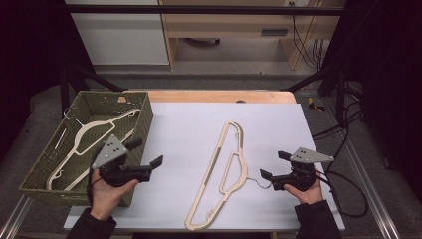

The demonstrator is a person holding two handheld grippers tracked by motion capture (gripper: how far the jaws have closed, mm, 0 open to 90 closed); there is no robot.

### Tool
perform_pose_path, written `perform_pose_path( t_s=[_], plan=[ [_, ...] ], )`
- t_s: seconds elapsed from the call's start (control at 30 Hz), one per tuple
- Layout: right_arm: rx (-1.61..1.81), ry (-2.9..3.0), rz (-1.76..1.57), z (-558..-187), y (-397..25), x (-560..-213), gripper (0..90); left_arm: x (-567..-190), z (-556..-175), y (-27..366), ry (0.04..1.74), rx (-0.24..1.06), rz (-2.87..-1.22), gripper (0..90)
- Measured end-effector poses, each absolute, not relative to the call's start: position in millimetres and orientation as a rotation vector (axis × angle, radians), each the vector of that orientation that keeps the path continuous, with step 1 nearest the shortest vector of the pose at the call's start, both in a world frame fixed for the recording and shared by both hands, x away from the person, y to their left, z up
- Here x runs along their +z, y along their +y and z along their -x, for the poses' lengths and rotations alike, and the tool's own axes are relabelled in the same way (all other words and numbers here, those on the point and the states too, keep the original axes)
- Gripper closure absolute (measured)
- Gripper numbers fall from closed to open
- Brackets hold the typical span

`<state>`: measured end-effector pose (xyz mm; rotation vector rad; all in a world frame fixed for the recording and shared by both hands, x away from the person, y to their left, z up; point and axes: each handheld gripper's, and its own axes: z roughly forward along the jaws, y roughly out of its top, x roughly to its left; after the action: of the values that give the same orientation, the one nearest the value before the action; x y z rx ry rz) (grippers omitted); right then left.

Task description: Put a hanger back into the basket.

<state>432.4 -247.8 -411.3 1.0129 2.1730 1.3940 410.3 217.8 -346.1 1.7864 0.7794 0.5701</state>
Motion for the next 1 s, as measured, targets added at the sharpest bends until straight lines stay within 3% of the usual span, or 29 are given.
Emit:
perform_pose_path(
  t_s=[0.23,0.57,1.0],
  plan=[
    [1.383,2.193,-1.023,-434.1,-243.2,-418.2,6.9,-372.0,-404.6,181.8,0.739,0.531,-1.849,12.6],
    [1.325,2.254,-0.99,-439.3,-233.5,-431.7,12.3,-409.6,-406.9,163.7,0.722,0.448,-1.944,10.9],
    [1.186,2.425,-0.915,-451.8,-216.9,-462.7,43.0,-421.8,-410.0,154.7,0.711,0.408,-1.992,9.9]
  ],
)
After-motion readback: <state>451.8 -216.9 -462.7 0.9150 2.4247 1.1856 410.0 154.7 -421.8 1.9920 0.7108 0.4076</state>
